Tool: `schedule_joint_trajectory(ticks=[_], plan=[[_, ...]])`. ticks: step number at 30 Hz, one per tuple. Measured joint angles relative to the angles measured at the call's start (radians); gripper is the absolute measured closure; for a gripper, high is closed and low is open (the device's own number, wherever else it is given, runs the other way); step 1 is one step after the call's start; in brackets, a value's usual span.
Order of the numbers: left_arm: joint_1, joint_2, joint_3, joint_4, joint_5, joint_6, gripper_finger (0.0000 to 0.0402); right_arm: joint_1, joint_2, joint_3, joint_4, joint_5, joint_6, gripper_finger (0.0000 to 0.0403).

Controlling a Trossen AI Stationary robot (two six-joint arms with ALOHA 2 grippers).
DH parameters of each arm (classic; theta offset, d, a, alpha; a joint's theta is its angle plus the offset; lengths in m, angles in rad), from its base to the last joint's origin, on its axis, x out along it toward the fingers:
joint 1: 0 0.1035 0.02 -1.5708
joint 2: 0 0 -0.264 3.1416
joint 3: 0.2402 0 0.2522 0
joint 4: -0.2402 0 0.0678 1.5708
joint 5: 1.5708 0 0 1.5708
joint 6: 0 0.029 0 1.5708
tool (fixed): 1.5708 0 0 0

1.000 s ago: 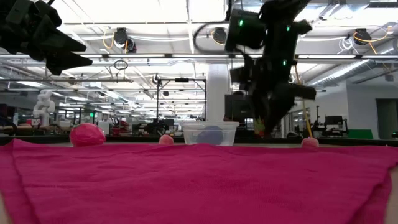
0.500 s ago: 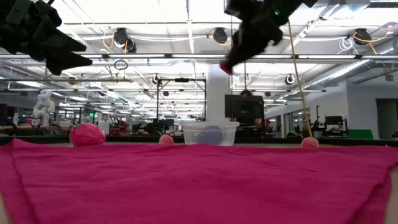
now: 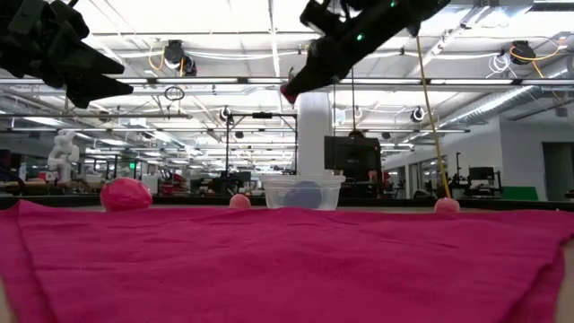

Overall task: Pick and placing Produce into tupperware
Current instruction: Put the top right red strawberry into the transparent bin

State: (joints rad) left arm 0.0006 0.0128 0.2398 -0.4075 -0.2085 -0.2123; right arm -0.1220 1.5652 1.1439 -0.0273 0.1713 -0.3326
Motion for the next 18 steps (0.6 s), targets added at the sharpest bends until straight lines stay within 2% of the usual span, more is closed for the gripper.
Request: schedule_joint_trajectory(ticks=[5,18], plan=[[0.0,0.0,0.0,-0.001,0.0,0.0,0.0131,-0.039,0.055,0.0,0.043,-0.071,0.068,0.0246],[0.0,0.0,0.0,-0.007,0.0,0.003,0.0131,-0.074,0.182,0.0,0.087,-0.099,0.148,0.0245]])
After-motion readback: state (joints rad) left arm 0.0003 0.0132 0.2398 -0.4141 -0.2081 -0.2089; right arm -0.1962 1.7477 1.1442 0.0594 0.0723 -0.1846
